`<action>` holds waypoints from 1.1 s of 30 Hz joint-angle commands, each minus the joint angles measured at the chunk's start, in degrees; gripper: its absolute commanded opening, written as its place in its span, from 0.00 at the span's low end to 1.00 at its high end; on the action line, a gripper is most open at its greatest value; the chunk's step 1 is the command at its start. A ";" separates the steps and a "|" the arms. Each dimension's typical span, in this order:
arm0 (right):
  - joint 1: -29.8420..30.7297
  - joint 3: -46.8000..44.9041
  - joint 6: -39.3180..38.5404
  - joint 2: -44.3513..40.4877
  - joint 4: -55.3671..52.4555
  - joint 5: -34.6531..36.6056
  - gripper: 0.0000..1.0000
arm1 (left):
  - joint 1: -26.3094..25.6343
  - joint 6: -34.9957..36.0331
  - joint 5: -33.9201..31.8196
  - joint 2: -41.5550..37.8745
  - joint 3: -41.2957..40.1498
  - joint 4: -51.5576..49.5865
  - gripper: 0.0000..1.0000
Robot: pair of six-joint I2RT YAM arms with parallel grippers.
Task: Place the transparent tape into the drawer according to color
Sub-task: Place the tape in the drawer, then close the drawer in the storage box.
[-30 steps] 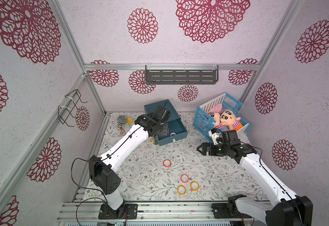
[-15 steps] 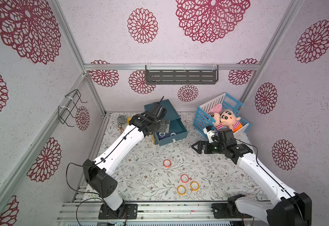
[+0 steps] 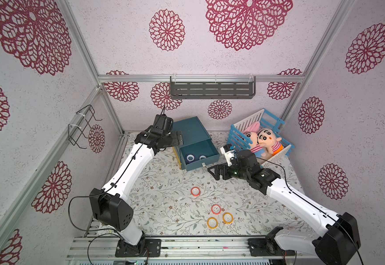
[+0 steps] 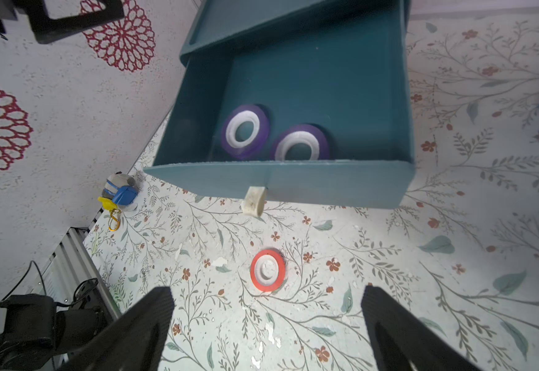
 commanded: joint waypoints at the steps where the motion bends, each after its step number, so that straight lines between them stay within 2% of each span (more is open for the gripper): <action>1: 0.95 1.61 0.55 0.27 4.36 4.57 0.98 | 0.74 -0.66 2.95 3.04 1.36 3.31 0.90; 8: 2.62 1.37 0.94 2.05 6.80 6.49 0.85 | 1.49 -0.57 4.33 7.80 2.84 4.37 0.66; 15: 3.91 1.14 0.46 3.64 8.41 7.57 0.71 | 1.88 -1.11 4.28 8.10 1.61 5.48 0.53; 26: 6.14 1.20 -0.55 7.13 11.97 11.54 0.68 | 2.13 -0.53 5.31 8.87 1.42 5.30 0.48; 33: 6.69 1.63 -0.43 9.32 14.99 13.03 0.62 | 2.35 -0.31 5.74 9.15 1.46 5.13 0.46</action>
